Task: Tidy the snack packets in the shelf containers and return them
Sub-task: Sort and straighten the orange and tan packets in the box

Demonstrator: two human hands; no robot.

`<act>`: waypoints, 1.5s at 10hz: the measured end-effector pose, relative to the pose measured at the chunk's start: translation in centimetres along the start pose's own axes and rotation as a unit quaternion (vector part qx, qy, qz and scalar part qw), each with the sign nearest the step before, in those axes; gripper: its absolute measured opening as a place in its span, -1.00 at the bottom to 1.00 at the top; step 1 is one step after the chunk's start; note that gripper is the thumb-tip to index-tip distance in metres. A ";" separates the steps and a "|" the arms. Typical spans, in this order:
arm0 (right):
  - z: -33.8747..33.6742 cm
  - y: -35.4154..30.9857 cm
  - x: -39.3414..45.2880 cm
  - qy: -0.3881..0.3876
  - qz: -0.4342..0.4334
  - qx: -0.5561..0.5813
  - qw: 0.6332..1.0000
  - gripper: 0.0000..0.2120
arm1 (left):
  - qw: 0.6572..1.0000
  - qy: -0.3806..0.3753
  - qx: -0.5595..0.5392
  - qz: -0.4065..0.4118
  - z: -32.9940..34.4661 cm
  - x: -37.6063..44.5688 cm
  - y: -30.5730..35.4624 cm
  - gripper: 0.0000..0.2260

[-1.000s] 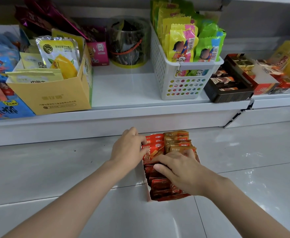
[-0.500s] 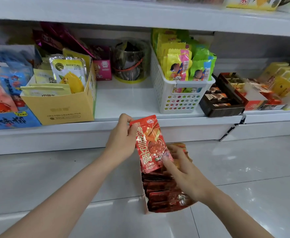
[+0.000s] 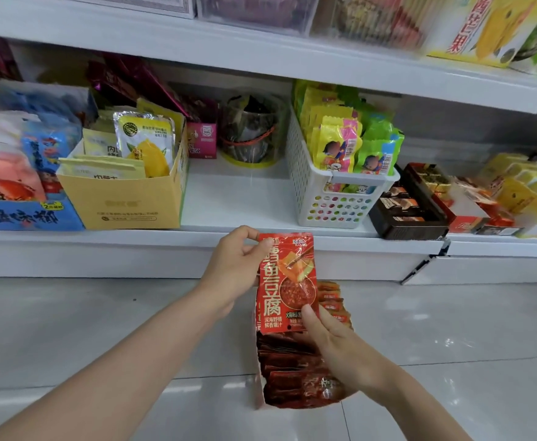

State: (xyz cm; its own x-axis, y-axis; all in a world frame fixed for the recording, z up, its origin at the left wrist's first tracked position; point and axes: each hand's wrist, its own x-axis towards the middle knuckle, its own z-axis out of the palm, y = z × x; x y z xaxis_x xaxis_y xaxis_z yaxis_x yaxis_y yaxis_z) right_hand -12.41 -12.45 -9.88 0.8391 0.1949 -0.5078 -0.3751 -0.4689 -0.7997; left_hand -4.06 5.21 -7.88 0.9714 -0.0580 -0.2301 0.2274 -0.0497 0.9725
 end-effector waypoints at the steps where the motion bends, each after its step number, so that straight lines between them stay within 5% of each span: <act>1: 0.1 0.1 0.1 0.018 -0.009 -0.007 1.000 -0.78 | 1.000 0.015 0.008 0.000 0.1 0.1 -0.2 -0.86; 2: 0.5 0.2 0.4 0.054 -0.041 -0.002 0.998 -0.73 | 0.996 0.029 0.078 0.025 0.6 -0.6 -0.8 -0.74; 3: 1.0 0.1 0.6 0.063 -0.073 -0.018 0.995 -0.65 | 0.989 -0.135 0.007 -0.055 2.5 -2.8 -1.9 -0.45; 4: 1.4 0.3 0.6 0.043 -0.101 -0.068 0.992 -0.59 | 0.973 -0.141 -0.128 -0.127 3.7 -3.3 -2.7 -0.69; 5: 1.0 0.1 0.3 0.045 -0.092 -0.008 0.995 -0.54 | 0.971 -0.069 -0.172 -0.150 2.3 -2.1 -2.5 -0.76; 6: 0.4 0.2 0.1 0.078 -0.059 0.065 0.993 -0.62 | 0.970 -0.093 -0.169 -0.149 0.1 -1.3 -2.5 -0.81; 8: 0.0 -0.4 0.1 0.032 -0.067 0.076 0.994 -0.56 | 0.968 -0.104 -0.167 -0.153 -1.0 -1.1 -3.3 -0.78; 10: 0.8 -0.8 0.3 0.003 -0.078 -0.002 0.997 -0.57 | 0.995 -0.026 -0.050 -0.081 0.9 -1.8 -3.2 -0.76; 12: 0.9 -0.9 0.5 0.015 -0.084 -0.059 0.995 -0.60 | 0.933 -0.174 -0.225 -0.221 1.9 -2.8 -2.3 -0.47; 13: 0.4 -0.9 0.5 0.015 -0.080 -0.018 0.997 -0.62 | 0.935 -0.129 -0.261 -0.201 1.0 -2.5 -2.6 -0.73; 15: -0.4 -0.6 0.3 0.036 -0.023 0.064 0.997 -0.36 | 0.952 -0.069 -0.252 -0.159 -1.5 -1.7 -3.6 -0.77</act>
State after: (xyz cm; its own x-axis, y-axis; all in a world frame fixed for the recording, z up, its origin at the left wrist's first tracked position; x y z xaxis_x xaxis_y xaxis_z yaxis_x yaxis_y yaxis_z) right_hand -11.82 -12.49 -9.44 0.8814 0.1493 -0.4481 -0.3778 -0.3467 -0.8586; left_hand -6.41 7.00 -10.93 0.8379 -0.2522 -0.4840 0.5458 0.3956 0.7387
